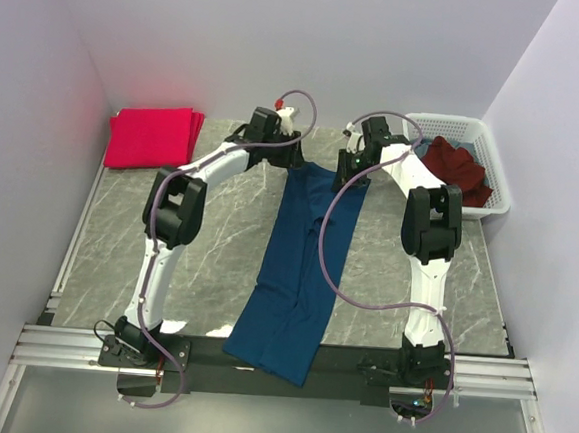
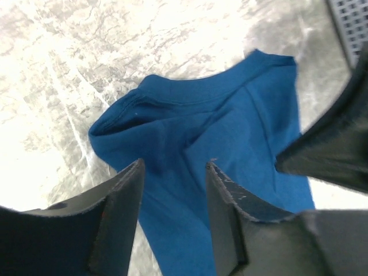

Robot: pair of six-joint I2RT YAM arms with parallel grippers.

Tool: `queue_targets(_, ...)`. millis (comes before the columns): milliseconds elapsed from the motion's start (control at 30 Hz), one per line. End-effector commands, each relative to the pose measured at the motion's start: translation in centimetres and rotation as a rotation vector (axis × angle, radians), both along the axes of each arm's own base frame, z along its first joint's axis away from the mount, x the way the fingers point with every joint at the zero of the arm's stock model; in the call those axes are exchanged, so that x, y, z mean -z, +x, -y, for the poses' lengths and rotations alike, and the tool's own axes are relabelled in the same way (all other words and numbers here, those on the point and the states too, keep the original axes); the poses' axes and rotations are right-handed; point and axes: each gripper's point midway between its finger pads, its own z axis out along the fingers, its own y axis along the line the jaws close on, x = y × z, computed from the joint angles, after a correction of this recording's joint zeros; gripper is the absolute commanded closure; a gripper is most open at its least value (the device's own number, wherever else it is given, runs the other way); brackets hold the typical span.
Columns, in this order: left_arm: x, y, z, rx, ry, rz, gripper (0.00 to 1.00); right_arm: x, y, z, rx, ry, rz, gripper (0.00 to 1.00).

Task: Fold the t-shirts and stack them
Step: Fold the tshirt

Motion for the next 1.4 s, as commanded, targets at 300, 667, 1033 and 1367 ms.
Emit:
queue_targets(300, -0.7, 3.3, 2.7, -0.096, 0.058, 0.129, 0.55, -1.9, 0.1, 0.2, 0.030, 0.049, 0.030, 0.82)
queue_targets(667, 2.0, 3.5, 2.9, -0.131, 0.148, 0.129, 0.55, -1.6, -0.2, 0.6, 0.040, 0.055, 0.013, 0.82)
queue_targets(1033, 2.6, 2.7, 3.8, -0.099, 0.153, 0.122, 0.72, -0.9, -0.4, 0.8, 0.045, 0.054, -0.005, 0.82)
queue_targets(1367, 2.0, 2.4, 5.3, -0.058, 0.137, 0.141, 1.00, -0.7, -0.5, 0.9, 0.049, 0.056, -0.009, 0.82)
